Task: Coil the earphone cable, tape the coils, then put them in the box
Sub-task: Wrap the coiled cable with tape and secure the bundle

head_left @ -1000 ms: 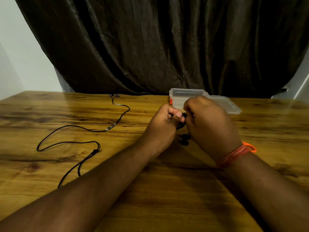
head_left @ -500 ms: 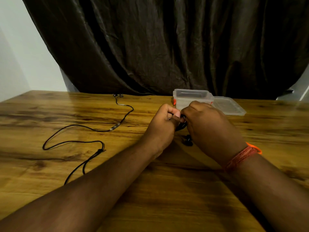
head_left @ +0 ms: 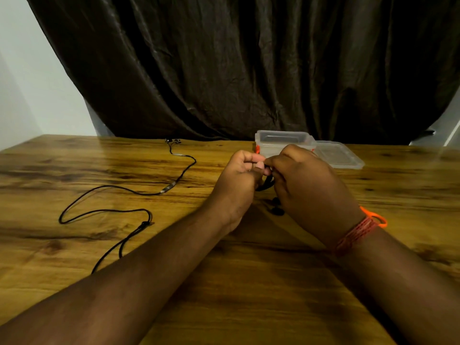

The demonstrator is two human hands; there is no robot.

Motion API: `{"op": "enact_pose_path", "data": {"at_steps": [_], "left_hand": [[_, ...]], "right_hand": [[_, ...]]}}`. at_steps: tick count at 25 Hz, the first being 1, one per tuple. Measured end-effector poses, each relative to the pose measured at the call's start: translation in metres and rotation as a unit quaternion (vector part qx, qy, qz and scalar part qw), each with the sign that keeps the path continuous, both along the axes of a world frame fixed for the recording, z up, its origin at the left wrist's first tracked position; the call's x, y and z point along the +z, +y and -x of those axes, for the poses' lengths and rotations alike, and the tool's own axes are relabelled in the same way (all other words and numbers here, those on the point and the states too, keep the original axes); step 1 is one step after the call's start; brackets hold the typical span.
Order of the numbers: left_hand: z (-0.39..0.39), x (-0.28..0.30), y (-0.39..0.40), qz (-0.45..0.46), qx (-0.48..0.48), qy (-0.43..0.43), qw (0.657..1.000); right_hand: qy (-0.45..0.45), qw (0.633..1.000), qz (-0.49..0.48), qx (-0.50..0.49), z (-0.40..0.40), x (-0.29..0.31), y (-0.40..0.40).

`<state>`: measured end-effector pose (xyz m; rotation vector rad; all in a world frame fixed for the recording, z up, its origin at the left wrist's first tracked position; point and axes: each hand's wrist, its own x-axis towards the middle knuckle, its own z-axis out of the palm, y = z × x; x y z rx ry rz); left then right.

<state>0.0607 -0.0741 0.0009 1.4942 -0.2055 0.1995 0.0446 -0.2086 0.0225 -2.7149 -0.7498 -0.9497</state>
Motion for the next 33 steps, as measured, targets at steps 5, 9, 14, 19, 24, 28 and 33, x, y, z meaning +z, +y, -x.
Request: {"op": "enact_pose_path", "data": {"at_steps": [5,9,14,19,24,28,33], "left_hand": [[-0.002,0.0,0.001,0.07,-0.023,0.04,0.997],[-0.003,0.002,0.002,0.104,-0.045,0.037,0.993],[-0.006,0.001,0.005,0.098,-0.037,0.052,0.993],[-0.006,0.007,0.011,0.102,-0.056,0.016,0.993],[0.001,0.013,0.017,0.031,-0.098,-0.069,0.992],[0.007,0.016,0.014,-0.039,-0.133,-0.108,0.984],[0.008,0.019,0.013,-0.055,-0.138,-0.118,0.982]], "right_hand": [[-0.031,0.999,0.031,-0.005,0.002,-0.003,0.0],[-0.04,0.998,0.041,0.011,0.002,-0.002,-0.001],[-0.019,0.997,0.077,0.027,0.002,0.0,-0.003],[0.027,0.99,-0.084,0.109,0.001,0.009,-0.023],[0.198,0.93,-0.272,0.146,-0.007,0.003,-0.022],[0.279,0.863,-0.368,0.207,-0.004,0.004,-0.018],[0.243,0.867,-0.385,0.202,-0.001,0.009,-0.019]]}}
